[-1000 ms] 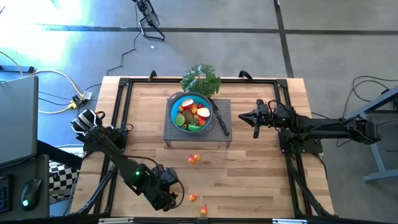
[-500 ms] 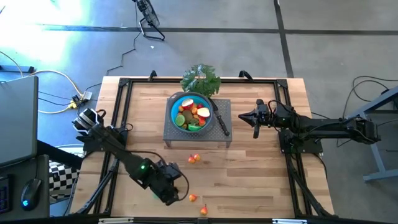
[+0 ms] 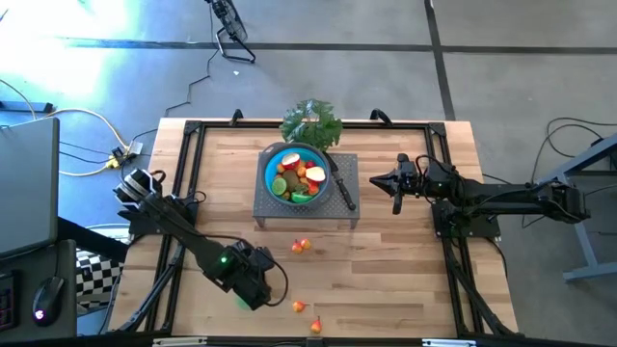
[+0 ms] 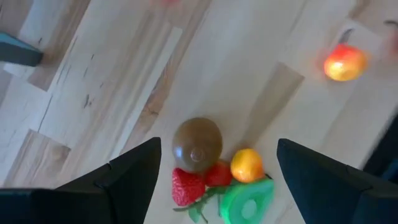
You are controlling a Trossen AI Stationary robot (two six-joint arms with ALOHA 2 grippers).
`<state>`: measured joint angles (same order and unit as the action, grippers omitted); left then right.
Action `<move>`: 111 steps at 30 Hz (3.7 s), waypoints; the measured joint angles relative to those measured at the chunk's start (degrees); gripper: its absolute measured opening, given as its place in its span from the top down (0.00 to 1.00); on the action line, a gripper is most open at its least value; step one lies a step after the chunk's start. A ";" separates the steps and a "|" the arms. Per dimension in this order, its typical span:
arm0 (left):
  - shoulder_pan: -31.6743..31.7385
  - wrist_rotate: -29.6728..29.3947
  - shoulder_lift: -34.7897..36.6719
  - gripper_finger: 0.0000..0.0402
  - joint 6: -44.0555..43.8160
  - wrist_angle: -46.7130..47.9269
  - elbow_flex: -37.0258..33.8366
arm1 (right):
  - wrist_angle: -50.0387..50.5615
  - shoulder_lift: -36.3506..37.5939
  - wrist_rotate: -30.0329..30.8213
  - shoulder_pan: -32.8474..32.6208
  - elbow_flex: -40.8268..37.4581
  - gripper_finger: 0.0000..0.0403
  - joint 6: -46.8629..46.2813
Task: Pick & Place Fruit
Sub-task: Put the kiwi into the blue strainer bowl on the shelf
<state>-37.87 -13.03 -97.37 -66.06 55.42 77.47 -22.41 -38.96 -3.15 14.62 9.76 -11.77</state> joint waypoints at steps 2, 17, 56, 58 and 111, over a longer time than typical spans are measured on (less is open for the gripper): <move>-0.18 0.29 -1.14 0.22 -0.18 0.20 -0.02 | 0.00 0.00 -0.01 -0.01 0.00 0.99 0.00; -0.39 4.59 -5.66 0.22 -3.24 1.02 -0.02 | -0.02 0.01 0.00 0.00 -0.02 0.99 0.00; -0.39 4.33 -0.23 0.22 -5.16 -12.42 -13.20 | -0.02 0.00 1.56 0.01 -0.02 0.99 0.02; -0.39 4.32 -0.87 0.22 -5.16 -12.68 -13.20 | 0.00 0.00 1.55 0.00 -0.02 0.99 0.02; -0.37 3.17 -3.69 0.44 -4.42 -25.71 -18.46 | 0.33 0.02 1.52 0.00 -0.02 0.99 1.51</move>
<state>-38.24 -9.87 -101.06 -70.48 29.71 59.02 -22.08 -38.94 -1.63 14.62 9.74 -10.26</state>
